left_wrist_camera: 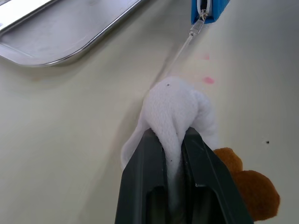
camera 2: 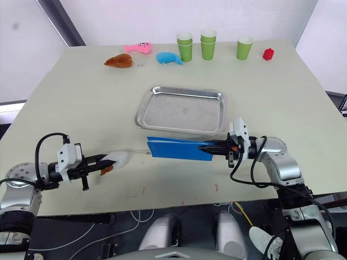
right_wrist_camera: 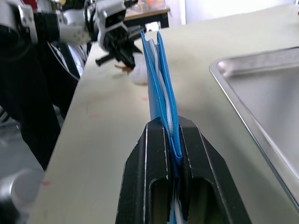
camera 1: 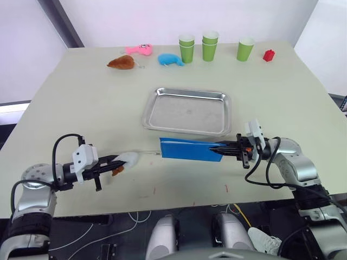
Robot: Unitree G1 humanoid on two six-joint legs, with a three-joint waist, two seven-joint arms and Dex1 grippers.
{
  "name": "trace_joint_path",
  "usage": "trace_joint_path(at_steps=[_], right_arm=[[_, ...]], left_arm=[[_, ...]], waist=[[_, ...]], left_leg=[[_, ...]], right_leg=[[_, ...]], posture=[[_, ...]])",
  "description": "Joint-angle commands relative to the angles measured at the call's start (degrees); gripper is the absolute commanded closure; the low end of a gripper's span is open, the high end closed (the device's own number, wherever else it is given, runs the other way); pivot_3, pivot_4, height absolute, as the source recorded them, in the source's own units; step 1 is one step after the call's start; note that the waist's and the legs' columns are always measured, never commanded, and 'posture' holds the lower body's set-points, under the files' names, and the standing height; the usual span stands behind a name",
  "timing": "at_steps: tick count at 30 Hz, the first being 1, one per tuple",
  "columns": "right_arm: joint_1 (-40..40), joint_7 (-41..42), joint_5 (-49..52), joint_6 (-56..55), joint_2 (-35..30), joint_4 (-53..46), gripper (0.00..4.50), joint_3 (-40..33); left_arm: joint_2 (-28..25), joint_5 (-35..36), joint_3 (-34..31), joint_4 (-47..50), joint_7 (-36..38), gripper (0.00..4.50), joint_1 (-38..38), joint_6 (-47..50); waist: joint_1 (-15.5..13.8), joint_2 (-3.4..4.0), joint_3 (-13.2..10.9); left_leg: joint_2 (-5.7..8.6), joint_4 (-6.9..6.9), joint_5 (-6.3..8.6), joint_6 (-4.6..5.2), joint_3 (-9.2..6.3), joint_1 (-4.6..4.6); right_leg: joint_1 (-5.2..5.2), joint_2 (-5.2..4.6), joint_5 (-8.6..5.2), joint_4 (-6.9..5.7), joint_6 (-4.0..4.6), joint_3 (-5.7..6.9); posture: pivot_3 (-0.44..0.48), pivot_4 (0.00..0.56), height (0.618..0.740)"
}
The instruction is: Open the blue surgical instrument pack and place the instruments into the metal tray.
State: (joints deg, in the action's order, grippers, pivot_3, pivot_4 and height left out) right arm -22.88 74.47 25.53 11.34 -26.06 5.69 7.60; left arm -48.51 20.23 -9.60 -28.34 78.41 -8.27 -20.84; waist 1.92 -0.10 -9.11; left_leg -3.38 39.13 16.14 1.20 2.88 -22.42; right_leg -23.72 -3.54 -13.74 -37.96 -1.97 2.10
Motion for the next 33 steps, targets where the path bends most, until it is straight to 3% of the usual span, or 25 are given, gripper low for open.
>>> trace_joint_path(at_steps=[1, 3, 4, 6, 7, 13, 20, 26, 30, 33], right_arm=[[-1.12, 0.62, -0.02, -1.86, -0.46, -0.29, 4.50, -1.10], [-1.31, 0.66, -0.51, -2.33, -0.64, 0.05, 4.50, -0.78], [-1.38, 0.65, -0.59, -2.45, -0.62, 0.16, 4.50, -0.76], [-1.63, 0.56, -0.90, -2.66, -0.69, 0.46, 4.50, -0.81], [-1.62, 0.53, -1.04, -2.82, -0.76, 0.45, 4.50, -0.81], [-1.00, 0.49, -1.55, -3.57, -0.97, 0.41, 4.50, -0.92], [-0.57, 0.93, -1.92, -4.10, -1.38, 0.77, 4.50, -0.60], [-0.88, 1.13, -2.12, -4.61, -1.10, 1.38, 4.50, -0.24], [-1.08, 1.66, -2.60, -5.17, -1.06, 1.88, 4.50, 0.38], [-1.48, 1.80, -2.97, -5.44, -0.82, 2.18, 4.50, 0.68]], left_arm=[[-3.01, -2.27, -1.28, -2.23, -0.79, 4.49, 0.10, -0.93], [-3.34, -2.96, -0.64, -1.76, -0.50, 3.63, 0.35, -1.37], [-3.51, -3.13, -0.38, -1.74, -0.43, 3.55, 0.45, -1.41], [-3.63, -2.12, -0.71, -1.94, -0.29, 2.78, 0.22, 0.10], [-3.88, -1.73, -0.90, -2.04, -0.01, 2.64, 0.22, 0.41], [-7.49, 0.21, -2.45, -2.75, 2.73, 0.12, 0.73, 4.21], [-9.92, 4.73, -5.80, 1.32, 6.14, 0.05, 0.46, 11.01], [-13.88, 9.72, -7.76, 9.82, 11.96, 0.05, 6.13, 22.60], [-14.04, 11.13, -8.84, 12.46, 11.40, 0.05, 6.01, 25.94], [-9.64, 10.97, -7.01, 16.09, 4.26, 0.05, 0.87, 28.25]], waist=[[0.01, -0.04, -0.02], [-0.02, -0.05, -0.03], [-0.02, -0.05, -0.03], [-0.09, -0.05, -0.03], [-0.18, -0.05, -0.03], [-0.28, -0.08, -0.05], [-0.87, -0.34, -0.20], [-0.99, -0.42, -0.28], [-1.18, -0.45, -0.31], [-1.33, -0.45, -0.33]], left_leg=[[0.00, 0.00, 0.00, 0.00, 0.00, -0.01], [0.00, 0.00, 0.00, 0.00, 0.01, -0.04], [0.01, 0.00, 0.00, -0.01, 0.04, -0.07], [0.02, 0.00, 0.01, -0.01, 0.05, -0.09], [0.03, 0.00, 0.01, -0.01, 0.05, -0.11], [0.03, 0.00, 0.01, -0.01, 0.05, -0.23], [0.02, 0.00, 0.01, -0.01, 0.07, -0.32], [0.01, 0.00, 0.01, -0.02, 0.09, -0.33], [0.01, 0.00, 0.01, -0.02, 0.08, -0.33], [0.02, 0.02, 0.01, -0.03, 0.06, -0.32]], right_leg=[[-0.01, 0.00, 0.00, 0.01, 0.00, 0.00], [-0.02, -0.02, 0.00, 0.03, 0.00, 0.00], [-0.02, -0.05, 0.00, 0.05, 0.00, -0.01], [-0.04, -0.07, 0.00, 0.07, 0.00, -0.02], [-0.06, -0.07, 0.00, 0.07, 0.00, -0.02], [-0.20, -0.06, 0.00, 0.06, 0.00, -0.01], [-0.24, -0.08, 0.00, 0.09, 0.00, -0.01], [-0.25, -0.07, 0.00, 0.11, 0.00, -0.03], [-0.26, -0.07, -0.01, 0.11, 0.01, -0.02], [-0.25, -0.07, -0.01, 0.07, 0.00, -0.01]], posture=[[0.000, 0.150, 0.739], [0.000, 0.150, 0.739], [0.000, 0.150, 0.739], [0.000, 0.150, 0.739], [0.000, 0.150, 0.739], [0.000, 0.150, 0.739], [0.000, 0.150, 0.739], [0.000, 0.150, 0.739], [0.000, 0.150, 0.739], [0.000, 0.150, 0.739]])
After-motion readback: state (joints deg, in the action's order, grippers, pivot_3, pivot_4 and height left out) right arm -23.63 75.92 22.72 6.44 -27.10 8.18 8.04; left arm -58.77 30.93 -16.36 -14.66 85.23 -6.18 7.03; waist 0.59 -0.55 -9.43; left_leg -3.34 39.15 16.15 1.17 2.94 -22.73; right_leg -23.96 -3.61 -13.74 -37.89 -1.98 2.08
